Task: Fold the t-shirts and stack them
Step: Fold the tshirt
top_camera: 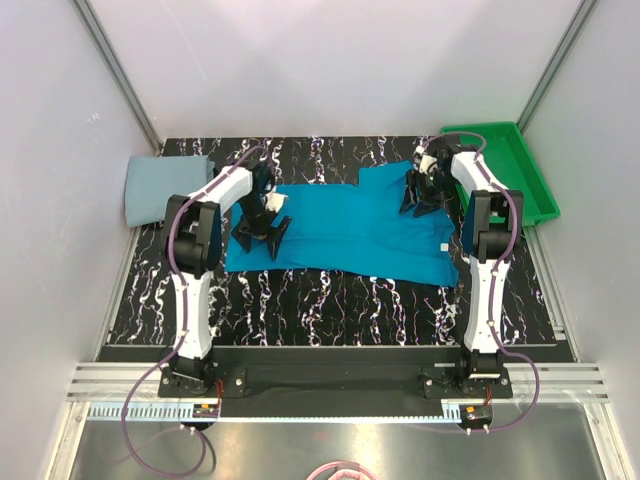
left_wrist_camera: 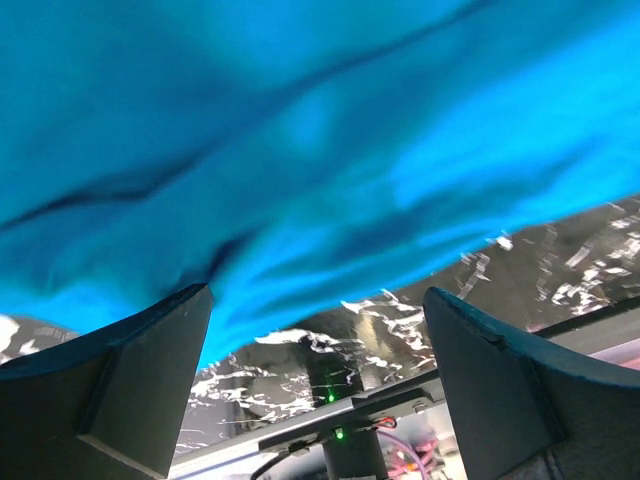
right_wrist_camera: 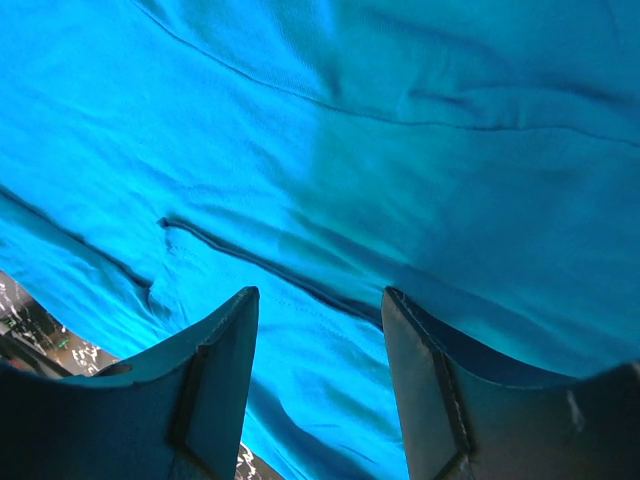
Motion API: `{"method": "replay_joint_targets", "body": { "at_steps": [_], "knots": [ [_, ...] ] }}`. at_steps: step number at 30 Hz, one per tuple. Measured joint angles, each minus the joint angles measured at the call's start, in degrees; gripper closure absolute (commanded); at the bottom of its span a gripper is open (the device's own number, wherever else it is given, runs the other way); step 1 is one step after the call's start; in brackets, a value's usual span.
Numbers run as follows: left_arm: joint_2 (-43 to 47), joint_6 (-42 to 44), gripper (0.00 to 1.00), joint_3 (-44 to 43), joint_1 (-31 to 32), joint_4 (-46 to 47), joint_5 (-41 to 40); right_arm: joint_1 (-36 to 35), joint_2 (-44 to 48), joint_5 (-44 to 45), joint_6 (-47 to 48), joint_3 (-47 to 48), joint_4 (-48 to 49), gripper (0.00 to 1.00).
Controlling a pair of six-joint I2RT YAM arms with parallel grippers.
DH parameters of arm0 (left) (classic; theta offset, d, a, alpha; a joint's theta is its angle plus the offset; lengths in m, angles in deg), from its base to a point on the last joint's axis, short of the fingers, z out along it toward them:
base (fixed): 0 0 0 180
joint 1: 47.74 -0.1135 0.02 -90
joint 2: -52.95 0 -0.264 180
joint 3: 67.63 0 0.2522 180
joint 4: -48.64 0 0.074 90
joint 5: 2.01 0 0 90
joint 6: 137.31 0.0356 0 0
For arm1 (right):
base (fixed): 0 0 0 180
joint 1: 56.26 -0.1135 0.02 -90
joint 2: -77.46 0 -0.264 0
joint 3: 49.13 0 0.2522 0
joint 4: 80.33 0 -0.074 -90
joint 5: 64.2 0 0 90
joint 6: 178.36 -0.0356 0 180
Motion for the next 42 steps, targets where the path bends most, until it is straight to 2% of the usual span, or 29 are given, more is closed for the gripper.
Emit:
{"method": "replay_joint_targets", "body": {
  "at_steps": [16,30,42],
  "knots": [
    [-1.2,-1.4,0.09,1.8,-1.9,-1.4,-1.3,-0.1,0.3,0.7,0.2,-0.6,0.7,0.39],
    [2.7,-1.4,0.09,9.0,-2.0,-0.4,-2.4,-0.4,7.3,0.5,-0.4,-13.1,4.1,0.39],
    [5.5,-1.3,0.07,12.9,-2.0,1.0,-2.7,-1.5,11.1,1.4,-0.5,-18.6,4.3,0.39]
  ]
}}
